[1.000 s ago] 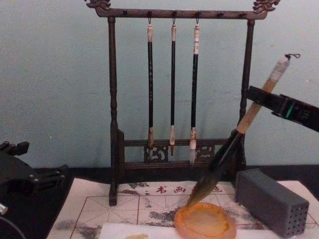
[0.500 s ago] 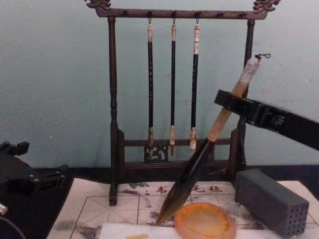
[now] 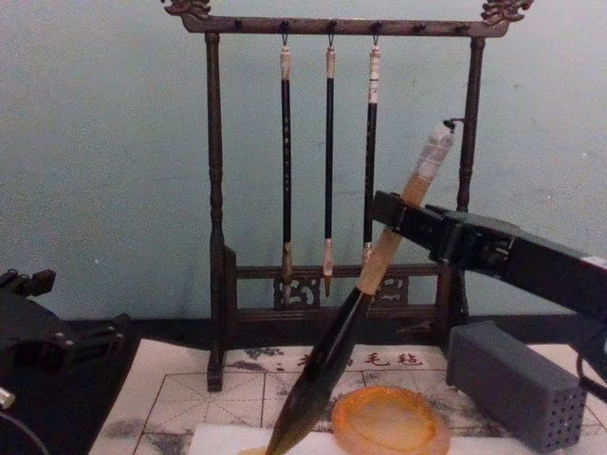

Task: Pick up the brush from the inkstone, write on the paper, then place the brush back to its original position.

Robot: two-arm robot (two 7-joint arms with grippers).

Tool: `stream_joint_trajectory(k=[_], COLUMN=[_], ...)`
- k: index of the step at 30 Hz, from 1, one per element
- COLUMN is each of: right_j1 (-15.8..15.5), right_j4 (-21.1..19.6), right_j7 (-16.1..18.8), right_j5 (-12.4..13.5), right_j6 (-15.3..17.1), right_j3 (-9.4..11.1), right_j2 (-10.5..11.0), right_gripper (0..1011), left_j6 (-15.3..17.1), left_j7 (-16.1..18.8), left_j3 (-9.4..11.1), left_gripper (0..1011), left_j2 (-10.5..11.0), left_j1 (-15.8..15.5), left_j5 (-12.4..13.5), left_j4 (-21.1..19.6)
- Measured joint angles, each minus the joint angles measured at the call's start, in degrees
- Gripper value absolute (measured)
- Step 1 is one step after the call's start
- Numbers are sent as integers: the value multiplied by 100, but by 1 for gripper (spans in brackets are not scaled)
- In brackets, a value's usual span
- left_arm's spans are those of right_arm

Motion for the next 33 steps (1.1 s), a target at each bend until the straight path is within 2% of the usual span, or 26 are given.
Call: stream_joint_trajectory(k=[13,33], right_j1=[-7,34], right_j4=[22,244], right_j7=[158,130], right_j5=[-276,-424], right_j6=[-154,-145], right_j3=[-153,-193], right_j2=[-18,-174], right_gripper=[185,185], left_j6=[0,0], left_j7=[0,0], left_j3=[0,0], left_gripper=[1001,1001], left_j2=[0,0], left_j1=[0,0], left_j5=[0,0], left_j4=[0,0])
